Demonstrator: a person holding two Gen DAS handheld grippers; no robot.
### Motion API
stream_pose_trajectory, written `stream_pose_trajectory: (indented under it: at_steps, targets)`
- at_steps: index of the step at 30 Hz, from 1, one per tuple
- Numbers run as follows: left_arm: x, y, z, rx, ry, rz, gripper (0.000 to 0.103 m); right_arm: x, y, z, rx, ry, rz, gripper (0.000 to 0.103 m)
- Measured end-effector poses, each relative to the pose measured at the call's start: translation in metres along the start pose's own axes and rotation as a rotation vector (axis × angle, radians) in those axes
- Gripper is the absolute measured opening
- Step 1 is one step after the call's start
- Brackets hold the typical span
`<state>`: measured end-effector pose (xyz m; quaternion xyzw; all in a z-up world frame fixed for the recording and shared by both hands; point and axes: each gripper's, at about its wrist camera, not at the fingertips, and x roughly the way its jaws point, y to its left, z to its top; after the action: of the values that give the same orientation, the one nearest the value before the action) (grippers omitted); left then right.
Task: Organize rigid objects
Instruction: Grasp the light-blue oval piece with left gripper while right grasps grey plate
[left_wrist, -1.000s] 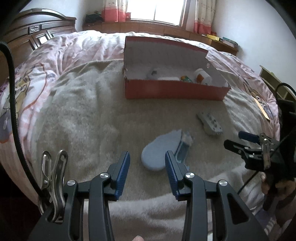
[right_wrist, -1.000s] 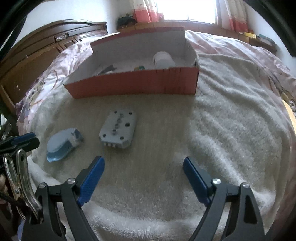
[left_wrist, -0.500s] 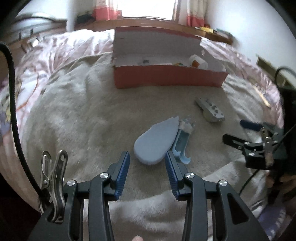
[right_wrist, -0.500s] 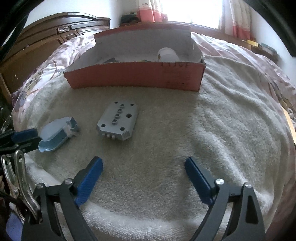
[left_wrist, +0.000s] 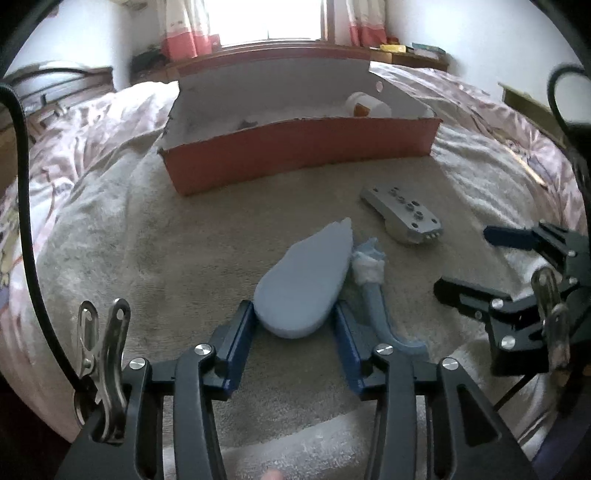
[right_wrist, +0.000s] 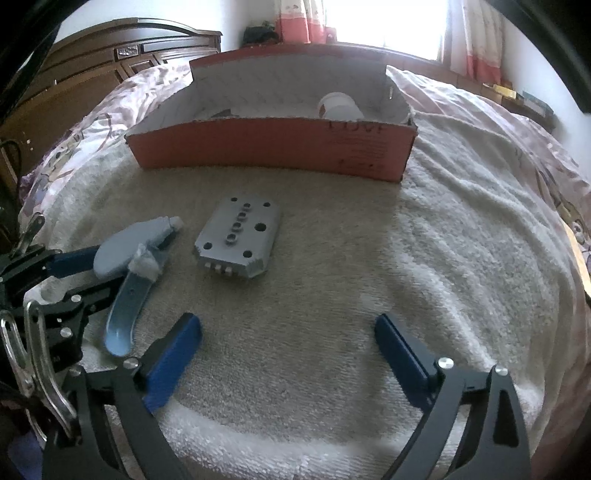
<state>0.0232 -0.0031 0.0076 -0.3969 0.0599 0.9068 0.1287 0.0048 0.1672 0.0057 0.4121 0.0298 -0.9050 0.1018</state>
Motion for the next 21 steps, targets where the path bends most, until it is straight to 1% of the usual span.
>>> stream_pose_trajectory:
  at_steps: [3,7,10,15,18,21]
  targets:
    - [0.000,0.006,0.001,-0.033,-0.005,-0.033,0.045,0.001,0.001,0.001,0.001,0.005,-0.004,0.100]
    - [-0.002,0.010,0.000,-0.049,-0.016,-0.054,0.045,0.002,0.002,0.001,0.005,0.009,-0.010,0.100]
    - [-0.008,0.018,0.000,-0.089,-0.037,-0.074,0.043,0.001,0.000,0.001,0.012,0.006,-0.001,0.100]
    - [-0.016,0.039,0.001,-0.148,-0.058,-0.048,0.042,0.000,-0.001,0.000,0.013,-0.002,0.010,0.100]
    - [-0.016,0.054,-0.001,-0.188,-0.048,-0.034,0.042,-0.001,-0.003,-0.001,0.017,-0.009,0.017,0.100]
    - [-0.012,0.065,-0.002,-0.219,-0.019,-0.053,0.042,-0.003,-0.003,0.000,0.029,-0.013,0.025,0.100]
